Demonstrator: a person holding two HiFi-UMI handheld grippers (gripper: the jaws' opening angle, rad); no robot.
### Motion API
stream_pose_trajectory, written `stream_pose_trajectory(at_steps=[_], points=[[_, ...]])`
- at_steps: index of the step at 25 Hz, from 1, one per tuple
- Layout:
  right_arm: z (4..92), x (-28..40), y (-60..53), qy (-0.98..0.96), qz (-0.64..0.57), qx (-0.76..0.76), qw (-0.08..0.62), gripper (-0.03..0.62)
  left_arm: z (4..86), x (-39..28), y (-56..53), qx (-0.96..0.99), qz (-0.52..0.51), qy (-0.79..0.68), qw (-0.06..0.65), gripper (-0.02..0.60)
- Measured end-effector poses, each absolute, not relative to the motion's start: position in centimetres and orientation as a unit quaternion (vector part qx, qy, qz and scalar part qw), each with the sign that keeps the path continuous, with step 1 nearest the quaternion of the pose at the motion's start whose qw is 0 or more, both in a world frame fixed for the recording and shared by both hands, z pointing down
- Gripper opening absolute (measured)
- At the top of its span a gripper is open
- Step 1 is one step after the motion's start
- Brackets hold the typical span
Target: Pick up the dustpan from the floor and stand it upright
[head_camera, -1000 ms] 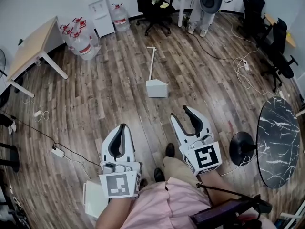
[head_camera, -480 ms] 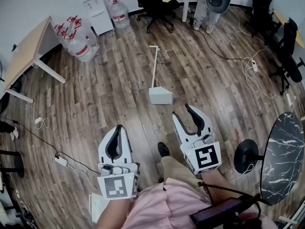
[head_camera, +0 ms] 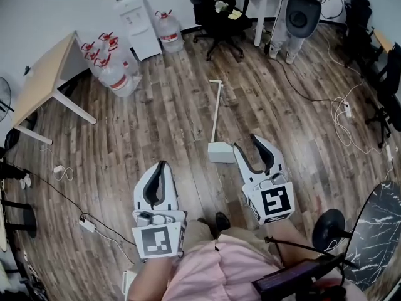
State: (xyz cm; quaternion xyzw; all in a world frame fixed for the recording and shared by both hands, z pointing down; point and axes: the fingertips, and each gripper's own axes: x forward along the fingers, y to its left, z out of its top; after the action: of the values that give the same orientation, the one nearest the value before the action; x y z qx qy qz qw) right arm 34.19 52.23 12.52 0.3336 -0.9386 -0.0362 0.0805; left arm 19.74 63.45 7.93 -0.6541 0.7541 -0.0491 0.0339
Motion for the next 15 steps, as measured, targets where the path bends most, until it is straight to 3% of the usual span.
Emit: stream_pose_trajectory(at_steps=[7,15], points=[[13.4,28.9,47.1,-0.936,-0.043,0.336,0.09,0.172,9.2,12.9,58.7,-0.643,-0.037,0.765,0.025,0.014],[15.5,18.9,38.0,-0.919,-0.03,0.376,0.113,0.17,11.2,0.0,49.5,-0.65,-0.033,0.759,0.009,0.014]])
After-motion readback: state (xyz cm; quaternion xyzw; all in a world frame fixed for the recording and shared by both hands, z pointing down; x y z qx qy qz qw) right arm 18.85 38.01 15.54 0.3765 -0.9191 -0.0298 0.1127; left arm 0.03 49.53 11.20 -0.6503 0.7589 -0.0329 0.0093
